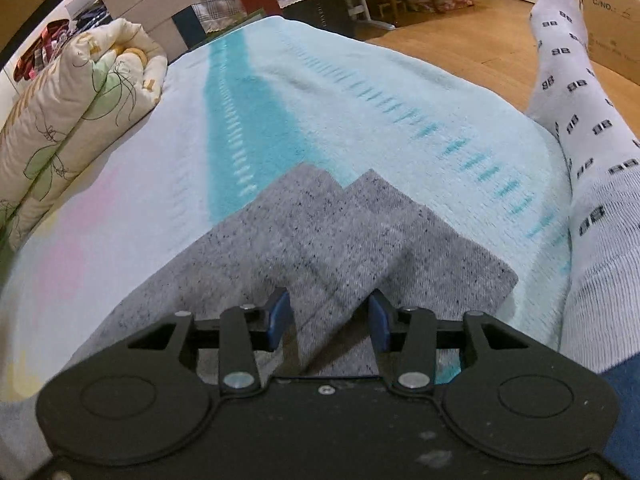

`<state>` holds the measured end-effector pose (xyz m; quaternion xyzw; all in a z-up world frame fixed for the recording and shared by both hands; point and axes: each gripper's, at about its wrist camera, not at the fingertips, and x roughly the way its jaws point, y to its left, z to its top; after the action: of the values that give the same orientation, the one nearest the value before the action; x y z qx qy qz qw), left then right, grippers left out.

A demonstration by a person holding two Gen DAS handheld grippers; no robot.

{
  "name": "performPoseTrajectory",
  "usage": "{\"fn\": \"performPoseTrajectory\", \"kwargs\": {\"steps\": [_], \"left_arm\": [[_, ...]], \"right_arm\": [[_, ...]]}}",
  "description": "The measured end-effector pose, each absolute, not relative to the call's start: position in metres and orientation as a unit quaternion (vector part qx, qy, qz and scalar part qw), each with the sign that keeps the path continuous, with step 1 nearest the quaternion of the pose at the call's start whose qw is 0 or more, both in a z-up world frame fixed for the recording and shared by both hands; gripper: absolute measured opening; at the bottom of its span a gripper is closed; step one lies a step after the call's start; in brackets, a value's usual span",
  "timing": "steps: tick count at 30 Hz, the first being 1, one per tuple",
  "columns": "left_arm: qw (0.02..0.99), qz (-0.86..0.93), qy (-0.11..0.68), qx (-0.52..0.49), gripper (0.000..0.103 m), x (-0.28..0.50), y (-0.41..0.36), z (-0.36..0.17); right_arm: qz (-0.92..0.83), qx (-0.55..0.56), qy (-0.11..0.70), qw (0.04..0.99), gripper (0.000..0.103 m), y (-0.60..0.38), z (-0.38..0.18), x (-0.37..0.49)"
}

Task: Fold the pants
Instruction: 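Fold the grasped edge over with the right tool while the left tool holds the fabric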

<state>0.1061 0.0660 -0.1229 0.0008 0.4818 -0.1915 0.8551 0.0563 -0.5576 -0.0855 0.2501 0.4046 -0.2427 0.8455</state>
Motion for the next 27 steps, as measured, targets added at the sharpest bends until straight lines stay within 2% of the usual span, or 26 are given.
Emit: {"fn": "performPoseTrajectory", "kwargs": {"steps": [3,7,10,14,17,25,26,27], "left_arm": [[0.853,-0.193,0.484,-0.001,0.003,0.107,0.066,-0.122],[0.849,-0.194,0.491,-0.013,0.003,0.110,0.069,-0.122],[0.850,-0.196,0.489,-0.021,0.003,0.110,0.072,-0.123],[0.850,-0.196,0.489,-0.016,0.003,0.108,0.071,-0.122],[0.848,-0.196,0.493,-0.013,0.003,0.109,0.069,-0.120],[0.847,-0.202,0.491,0.003,0.003,0.110,0.067,-0.117],[0.847,-0.202,0.492,0.006,0.003,0.109,0.068,-0.116],[0.846,-0.202,0.493,0.007,0.003,0.108,0.068,-0.115]], "right_arm": [[-0.223,0.189,0.410,0.864,0.007,-0.544,-0.072,0.063],[-0.205,0.087,0.384,0.896,0.006,-0.521,-0.025,0.052],[-0.223,0.025,0.406,0.886,0.006,-0.521,-0.020,0.039],[-0.229,0.054,0.485,0.842,0.006,-0.542,-0.060,0.038],[-0.237,0.064,0.495,0.834,0.006,-0.546,-0.070,0.048],[-0.232,0.008,0.536,0.812,0.006,-0.539,-0.081,0.055],[-0.231,-0.002,0.531,0.815,0.008,-0.538,-0.078,0.055],[-0.231,-0.010,0.525,0.819,0.015,-0.537,-0.073,0.053]]}}
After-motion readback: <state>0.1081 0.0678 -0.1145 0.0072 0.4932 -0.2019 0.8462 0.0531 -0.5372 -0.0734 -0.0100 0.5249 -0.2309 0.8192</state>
